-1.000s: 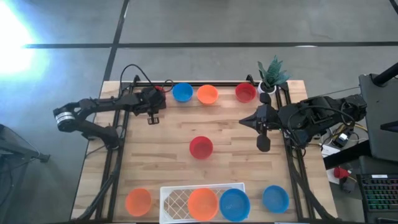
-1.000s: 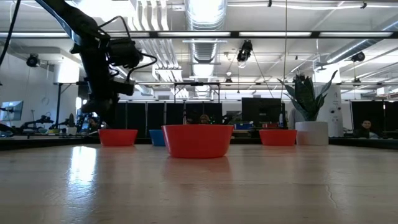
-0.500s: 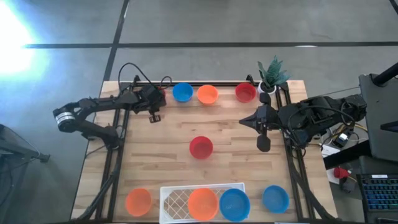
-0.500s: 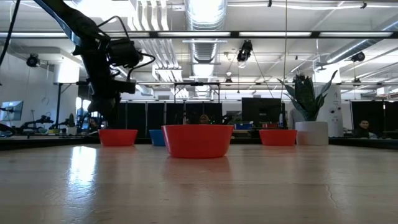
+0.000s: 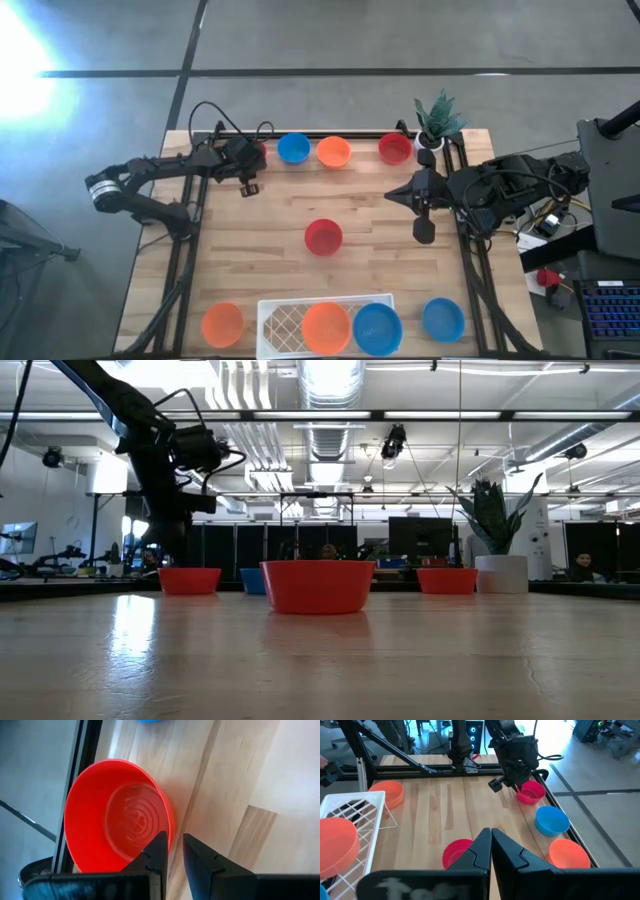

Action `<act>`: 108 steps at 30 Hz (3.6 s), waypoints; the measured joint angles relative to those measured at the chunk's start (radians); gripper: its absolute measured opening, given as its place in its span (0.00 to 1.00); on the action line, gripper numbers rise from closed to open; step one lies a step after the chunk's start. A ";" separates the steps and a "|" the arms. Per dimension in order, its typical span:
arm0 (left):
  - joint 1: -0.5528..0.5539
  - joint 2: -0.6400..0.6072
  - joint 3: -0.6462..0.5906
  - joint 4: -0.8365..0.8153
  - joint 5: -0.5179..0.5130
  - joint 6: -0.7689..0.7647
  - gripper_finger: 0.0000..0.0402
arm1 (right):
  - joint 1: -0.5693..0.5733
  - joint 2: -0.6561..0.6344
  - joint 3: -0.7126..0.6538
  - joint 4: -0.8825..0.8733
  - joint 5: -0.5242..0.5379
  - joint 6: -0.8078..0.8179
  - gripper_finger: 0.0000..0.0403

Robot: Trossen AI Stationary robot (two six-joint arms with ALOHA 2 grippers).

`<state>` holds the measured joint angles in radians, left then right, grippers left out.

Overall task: Pick & Place Mini bowls
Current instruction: Put the top left red bowl on the shelf

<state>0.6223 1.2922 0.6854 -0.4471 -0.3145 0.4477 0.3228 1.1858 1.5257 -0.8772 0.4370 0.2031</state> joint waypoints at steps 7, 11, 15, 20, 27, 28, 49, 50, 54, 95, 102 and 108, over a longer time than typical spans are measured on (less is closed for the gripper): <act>0.010 0.000 -0.040 0.057 0.000 0.004 0.14 | 0.000 0.000 0.000 0.000 0.000 -0.001 0.02; 0.020 0.000 -0.055 0.074 0.000 0.004 0.14 | 0.000 0.000 0.000 0.001 0.000 -0.001 0.02; 0.028 0.000 -0.055 0.089 0.000 0.013 0.14 | 0.000 0.000 0.000 0.001 0.000 -0.001 0.02; 0.044 0.000 -0.056 0.090 0.005 0.018 0.14 | 0.000 0.000 0.000 0.001 0.000 -0.001 0.02; 0.052 0.000 -0.097 0.104 0.010 0.022 0.14 | 0.000 0.000 0.000 0.001 0.000 -0.001 0.02; 0.052 0.000 -0.100 0.105 0.007 0.027 0.14 | 0.000 0.000 0.000 0.001 0.000 -0.001 0.02; 0.051 0.000 -0.097 0.076 0.032 0.064 0.01 | 0.000 0.000 0.000 0.000 0.000 -0.006 0.02; 0.051 0.000 -0.089 0.066 0.034 0.064 0.01 | 0.000 0.000 0.000 0.000 0.000 -0.006 0.02; 0.050 0.000 -0.032 -0.017 0.034 0.044 0.00 | 0.000 0.000 0.000 0.000 0.000 -0.001 0.02; -1.086 0.018 0.597 -0.666 -0.078 -0.879 0.00 | 0.000 0.000 0.000 -0.008 0.000 0.007 0.02; -1.171 0.183 0.754 -0.741 -0.026 -0.930 0.00 | 0.000 0.000 0.000 -0.008 -0.001 0.006 0.02; -1.241 0.346 0.953 -0.845 0.003 -0.935 0.00 | 0.000 0.000 0.000 -0.008 -0.017 0.006 0.02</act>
<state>-0.6185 1.6379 1.6383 -1.2924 -0.3118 -0.4877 0.3225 1.1858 1.5257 -0.8856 0.4205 0.2089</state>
